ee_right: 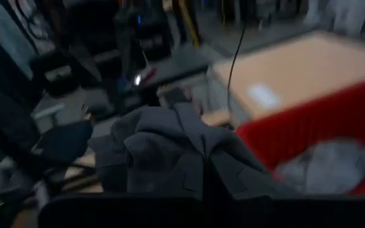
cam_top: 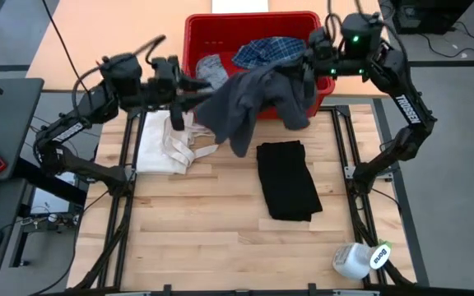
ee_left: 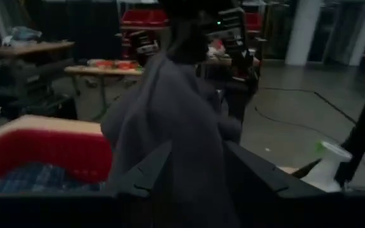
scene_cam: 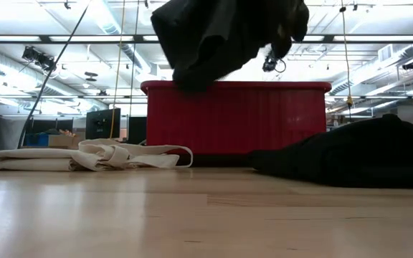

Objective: Fold Laundry from Bin
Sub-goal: Fold the gray pants

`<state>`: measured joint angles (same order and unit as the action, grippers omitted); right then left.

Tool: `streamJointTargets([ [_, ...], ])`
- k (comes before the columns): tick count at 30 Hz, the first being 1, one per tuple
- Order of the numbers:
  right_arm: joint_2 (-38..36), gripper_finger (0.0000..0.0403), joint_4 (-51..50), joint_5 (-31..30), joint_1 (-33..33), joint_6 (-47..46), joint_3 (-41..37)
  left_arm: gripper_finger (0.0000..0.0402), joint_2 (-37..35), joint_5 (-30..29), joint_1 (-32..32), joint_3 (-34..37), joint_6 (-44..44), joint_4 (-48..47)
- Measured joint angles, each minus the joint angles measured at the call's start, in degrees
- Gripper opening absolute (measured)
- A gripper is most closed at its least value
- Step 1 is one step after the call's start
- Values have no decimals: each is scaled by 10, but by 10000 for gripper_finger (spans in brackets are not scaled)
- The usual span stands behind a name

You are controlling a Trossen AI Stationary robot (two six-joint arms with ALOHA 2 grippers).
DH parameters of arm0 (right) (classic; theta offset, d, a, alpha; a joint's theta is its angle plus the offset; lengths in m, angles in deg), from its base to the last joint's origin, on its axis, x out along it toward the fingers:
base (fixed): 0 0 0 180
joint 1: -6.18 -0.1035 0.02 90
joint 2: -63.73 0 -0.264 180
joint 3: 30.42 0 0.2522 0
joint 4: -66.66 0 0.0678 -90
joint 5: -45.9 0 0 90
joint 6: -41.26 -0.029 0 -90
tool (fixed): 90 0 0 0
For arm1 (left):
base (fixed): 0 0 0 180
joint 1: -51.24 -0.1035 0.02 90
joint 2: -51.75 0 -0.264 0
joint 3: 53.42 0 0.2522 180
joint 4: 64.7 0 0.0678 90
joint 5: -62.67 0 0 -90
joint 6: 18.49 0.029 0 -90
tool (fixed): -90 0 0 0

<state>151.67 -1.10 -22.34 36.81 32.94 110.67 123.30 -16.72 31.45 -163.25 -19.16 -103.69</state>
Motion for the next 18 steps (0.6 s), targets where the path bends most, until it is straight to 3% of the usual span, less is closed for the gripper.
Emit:
streamJointTargets([
  [5, -1, 6, -101, -24, -73, -31, 0, 141, 20, -189, 146, 0, -14, 35],
  [11, 13, 6, -176, -105, -187, -35, -1, 141, 66, -444, 332, 0, 11, 34],
  [18, 36, 7, -153, -144, -279, -87, -45, 141, 118, -575, 446, 0, -103, -43],
])
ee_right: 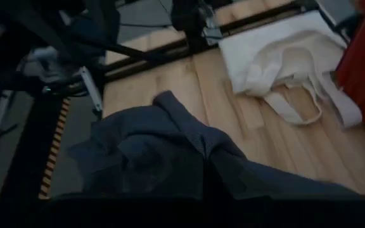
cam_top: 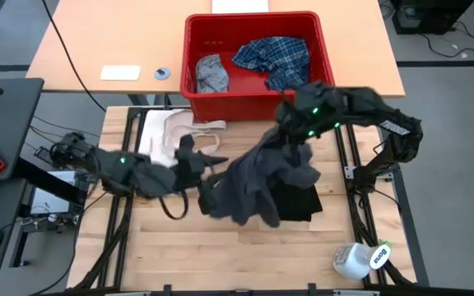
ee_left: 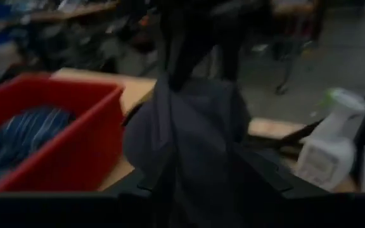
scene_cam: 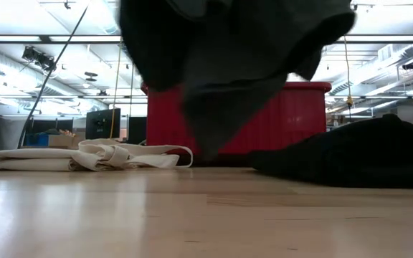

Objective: Fold Laundry from Bin
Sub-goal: Fold the gray pants

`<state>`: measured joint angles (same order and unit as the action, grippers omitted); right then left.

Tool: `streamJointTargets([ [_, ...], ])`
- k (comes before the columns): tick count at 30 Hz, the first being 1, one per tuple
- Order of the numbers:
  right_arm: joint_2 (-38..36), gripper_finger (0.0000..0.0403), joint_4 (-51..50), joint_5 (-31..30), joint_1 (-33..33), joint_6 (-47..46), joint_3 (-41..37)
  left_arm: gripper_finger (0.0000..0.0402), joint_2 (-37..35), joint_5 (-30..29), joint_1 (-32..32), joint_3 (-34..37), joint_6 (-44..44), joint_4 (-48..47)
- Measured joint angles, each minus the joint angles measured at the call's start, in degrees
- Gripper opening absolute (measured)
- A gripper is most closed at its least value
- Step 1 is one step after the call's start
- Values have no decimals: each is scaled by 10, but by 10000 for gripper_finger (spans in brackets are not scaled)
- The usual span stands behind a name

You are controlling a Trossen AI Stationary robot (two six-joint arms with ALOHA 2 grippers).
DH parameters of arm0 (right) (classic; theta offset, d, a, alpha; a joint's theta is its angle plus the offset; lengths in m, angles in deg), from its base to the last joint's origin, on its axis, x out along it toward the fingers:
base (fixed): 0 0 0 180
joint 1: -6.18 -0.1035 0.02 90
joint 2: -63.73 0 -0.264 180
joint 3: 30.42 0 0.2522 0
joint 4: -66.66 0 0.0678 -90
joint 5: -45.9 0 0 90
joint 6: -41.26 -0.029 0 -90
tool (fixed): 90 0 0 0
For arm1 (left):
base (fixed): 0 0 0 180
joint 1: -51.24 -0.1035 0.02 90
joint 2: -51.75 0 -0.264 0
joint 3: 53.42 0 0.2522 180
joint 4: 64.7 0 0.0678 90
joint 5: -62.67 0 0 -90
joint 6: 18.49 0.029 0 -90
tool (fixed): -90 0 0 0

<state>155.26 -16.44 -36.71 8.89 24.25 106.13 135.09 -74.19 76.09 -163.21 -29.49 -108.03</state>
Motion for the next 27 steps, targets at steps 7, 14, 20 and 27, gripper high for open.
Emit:
streamJointTargets([
  [7, 44, 9, 7, -45, -35, -69, -35, 172, 52, -38, 21, 0, -199, -125],
  [14, 109, 10, -3, -81, -35, -106, -35, 258, 72, 69, 20, 0, -239, -200],
  [20, 133, 9, 20, -78, -18, -134, -35, 281, 89, 106, 34, 0, -250, -337],
  [27, 133, 8, 41, -63, 10, -150, -35, 268, 142, 34, 51, 0, -254, -394],
])
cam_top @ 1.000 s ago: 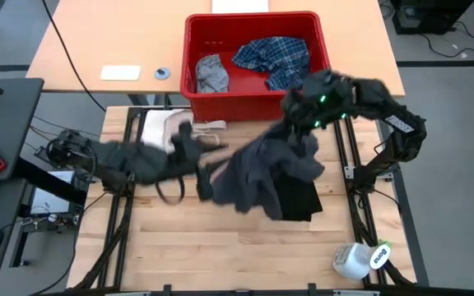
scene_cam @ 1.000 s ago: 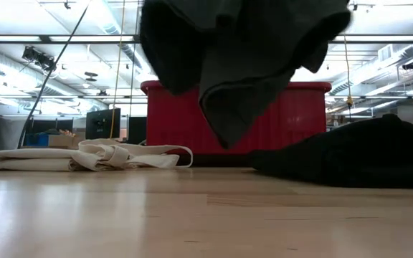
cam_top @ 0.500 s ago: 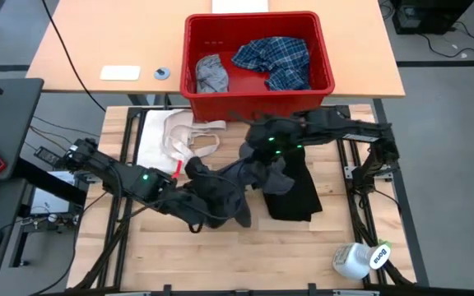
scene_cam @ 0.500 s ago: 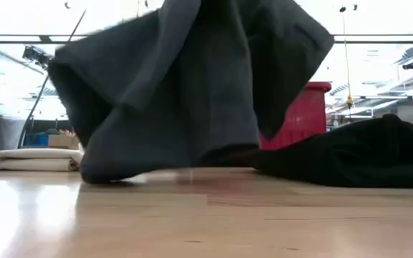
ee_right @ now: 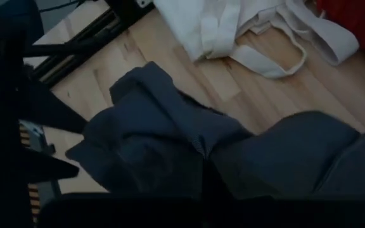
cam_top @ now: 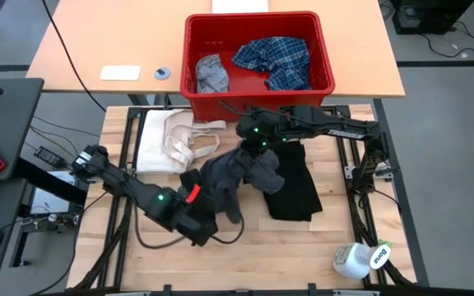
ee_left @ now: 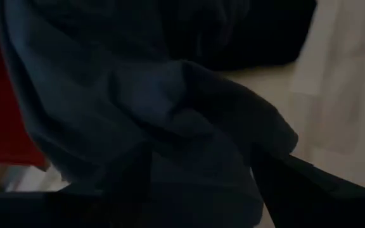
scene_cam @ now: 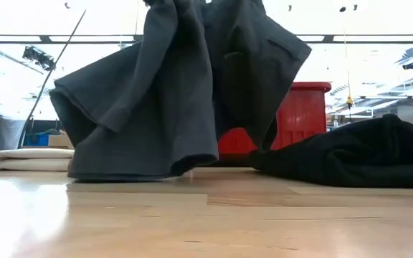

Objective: Fold Laundry from Bin
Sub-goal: Fold the gray pants

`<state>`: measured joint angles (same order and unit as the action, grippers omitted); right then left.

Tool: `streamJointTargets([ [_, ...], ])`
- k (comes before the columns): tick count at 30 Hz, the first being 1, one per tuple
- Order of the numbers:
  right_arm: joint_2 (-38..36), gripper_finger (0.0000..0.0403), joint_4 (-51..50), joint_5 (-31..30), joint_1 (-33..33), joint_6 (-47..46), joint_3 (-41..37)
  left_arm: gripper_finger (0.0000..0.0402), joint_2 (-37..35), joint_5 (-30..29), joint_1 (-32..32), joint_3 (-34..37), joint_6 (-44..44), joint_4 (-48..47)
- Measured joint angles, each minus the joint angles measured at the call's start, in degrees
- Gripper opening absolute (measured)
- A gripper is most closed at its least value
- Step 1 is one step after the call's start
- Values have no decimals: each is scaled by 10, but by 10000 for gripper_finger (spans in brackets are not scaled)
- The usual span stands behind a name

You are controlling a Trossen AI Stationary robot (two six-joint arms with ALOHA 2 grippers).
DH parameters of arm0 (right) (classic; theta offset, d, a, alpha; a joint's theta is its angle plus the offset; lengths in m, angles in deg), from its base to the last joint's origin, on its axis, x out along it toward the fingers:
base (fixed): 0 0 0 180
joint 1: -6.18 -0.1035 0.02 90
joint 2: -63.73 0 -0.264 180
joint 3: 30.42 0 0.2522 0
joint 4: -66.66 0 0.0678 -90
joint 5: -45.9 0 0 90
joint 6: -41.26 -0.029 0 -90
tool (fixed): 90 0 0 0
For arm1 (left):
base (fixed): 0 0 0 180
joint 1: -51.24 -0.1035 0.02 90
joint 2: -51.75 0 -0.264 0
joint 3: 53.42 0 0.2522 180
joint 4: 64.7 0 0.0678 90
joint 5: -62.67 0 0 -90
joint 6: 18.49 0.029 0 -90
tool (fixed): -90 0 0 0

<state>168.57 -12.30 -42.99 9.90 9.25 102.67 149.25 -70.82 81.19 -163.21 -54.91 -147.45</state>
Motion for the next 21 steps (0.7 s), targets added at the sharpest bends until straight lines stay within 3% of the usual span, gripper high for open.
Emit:
streamJointTargets([
  [6, 0, 8, 0, 16, 6, -1, 0, 244, 40, -33, -2, 0, -43, -30],
  [15, 0, 8, -17, 18, 6, -2, 0, 193, 44, -66, 2, 0, -107, -33],
  [21, 0, 9, -13, 19, 4, -4, 0, 186, 44, -74, -17, 0, -150, -33],
])
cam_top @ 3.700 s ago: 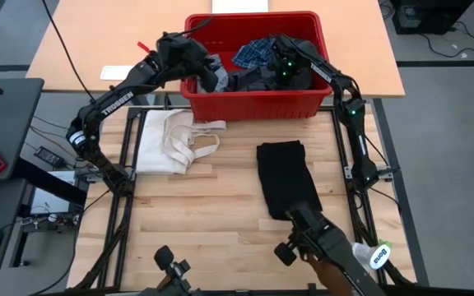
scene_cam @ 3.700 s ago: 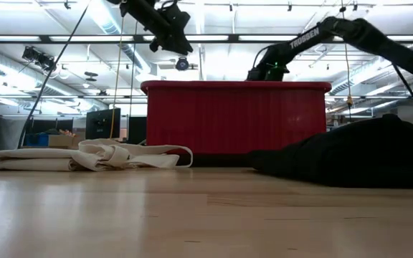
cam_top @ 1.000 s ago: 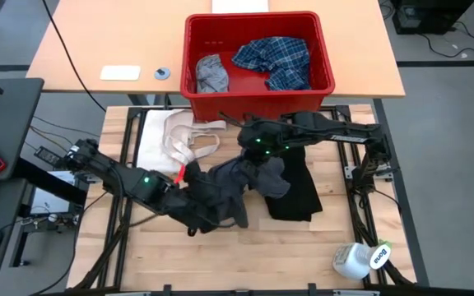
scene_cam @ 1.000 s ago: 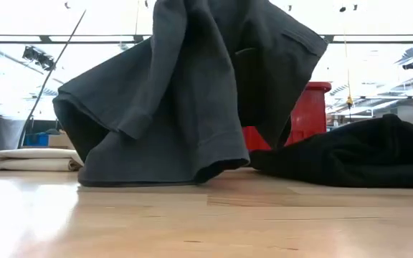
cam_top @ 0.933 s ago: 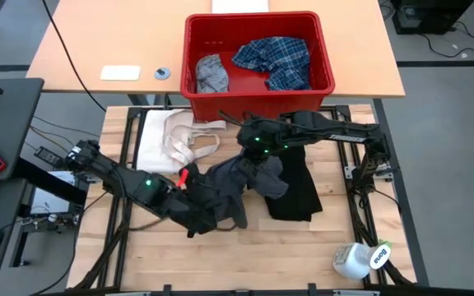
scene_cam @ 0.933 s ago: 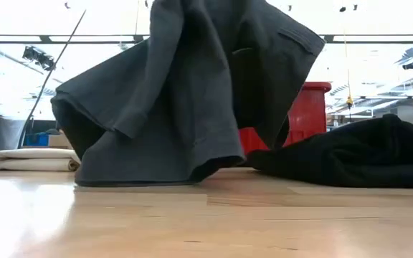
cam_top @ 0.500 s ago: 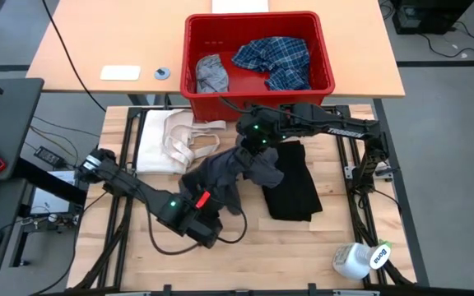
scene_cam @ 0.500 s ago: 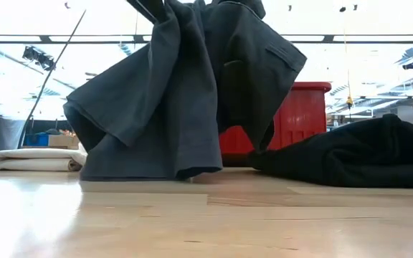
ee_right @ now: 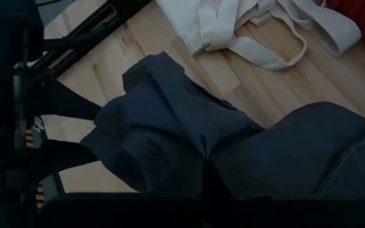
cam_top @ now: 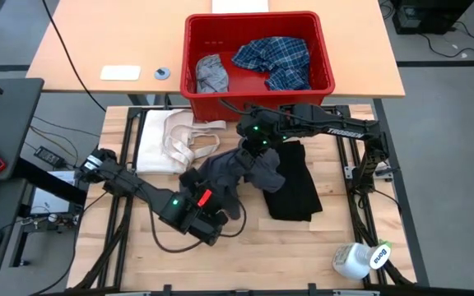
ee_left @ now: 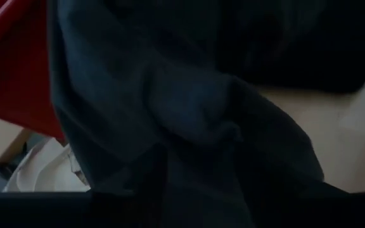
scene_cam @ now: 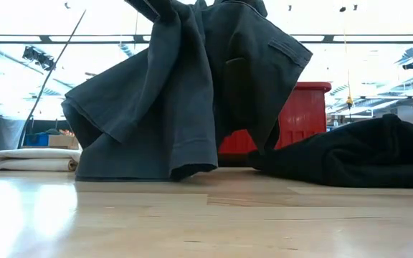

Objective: Fold Laundry from Bin
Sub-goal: Fold the gray pants

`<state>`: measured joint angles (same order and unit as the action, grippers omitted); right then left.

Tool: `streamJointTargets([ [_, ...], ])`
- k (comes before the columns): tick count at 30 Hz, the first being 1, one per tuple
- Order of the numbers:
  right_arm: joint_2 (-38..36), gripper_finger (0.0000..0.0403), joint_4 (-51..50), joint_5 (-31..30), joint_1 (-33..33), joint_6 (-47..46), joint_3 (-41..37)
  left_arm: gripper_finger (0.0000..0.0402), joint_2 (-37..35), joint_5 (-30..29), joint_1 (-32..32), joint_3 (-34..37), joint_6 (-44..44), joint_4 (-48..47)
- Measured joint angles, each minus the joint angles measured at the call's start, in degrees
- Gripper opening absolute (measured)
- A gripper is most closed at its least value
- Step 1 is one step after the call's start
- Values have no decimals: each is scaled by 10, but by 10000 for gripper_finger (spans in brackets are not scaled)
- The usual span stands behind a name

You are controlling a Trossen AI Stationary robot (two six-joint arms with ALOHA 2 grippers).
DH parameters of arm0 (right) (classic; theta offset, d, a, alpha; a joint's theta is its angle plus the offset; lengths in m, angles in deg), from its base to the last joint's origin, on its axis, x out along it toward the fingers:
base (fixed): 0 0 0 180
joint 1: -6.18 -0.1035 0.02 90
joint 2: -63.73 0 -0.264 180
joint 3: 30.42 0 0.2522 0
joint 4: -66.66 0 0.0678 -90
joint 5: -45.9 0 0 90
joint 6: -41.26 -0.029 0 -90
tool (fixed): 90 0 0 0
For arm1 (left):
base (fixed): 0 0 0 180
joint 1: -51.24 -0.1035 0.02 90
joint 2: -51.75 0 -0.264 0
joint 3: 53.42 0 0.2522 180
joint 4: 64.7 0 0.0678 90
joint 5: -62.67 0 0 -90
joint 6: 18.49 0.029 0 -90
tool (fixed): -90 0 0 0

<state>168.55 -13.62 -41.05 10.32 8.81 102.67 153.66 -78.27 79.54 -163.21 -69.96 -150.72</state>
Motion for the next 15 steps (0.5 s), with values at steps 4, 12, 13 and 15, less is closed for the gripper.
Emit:
streamJointTargets([
  [4, 0, 9, 0, 0, -3, -4, 0, 185, 0, -1, -14, 0, -22, 8],
  [12, 0, 10, 0, 0, -3, 6, 0, 185, -1, 25, -7, 0, 72, 81],
  [13, 0, 10, 0, 1, -3, 8, 0, 185, -1, 26, -5, 0, 76, 79],
  [15, 0, 10, 0, 1, -3, 10, 0, 185, -1, 26, -4, 0, 72, 78],
])
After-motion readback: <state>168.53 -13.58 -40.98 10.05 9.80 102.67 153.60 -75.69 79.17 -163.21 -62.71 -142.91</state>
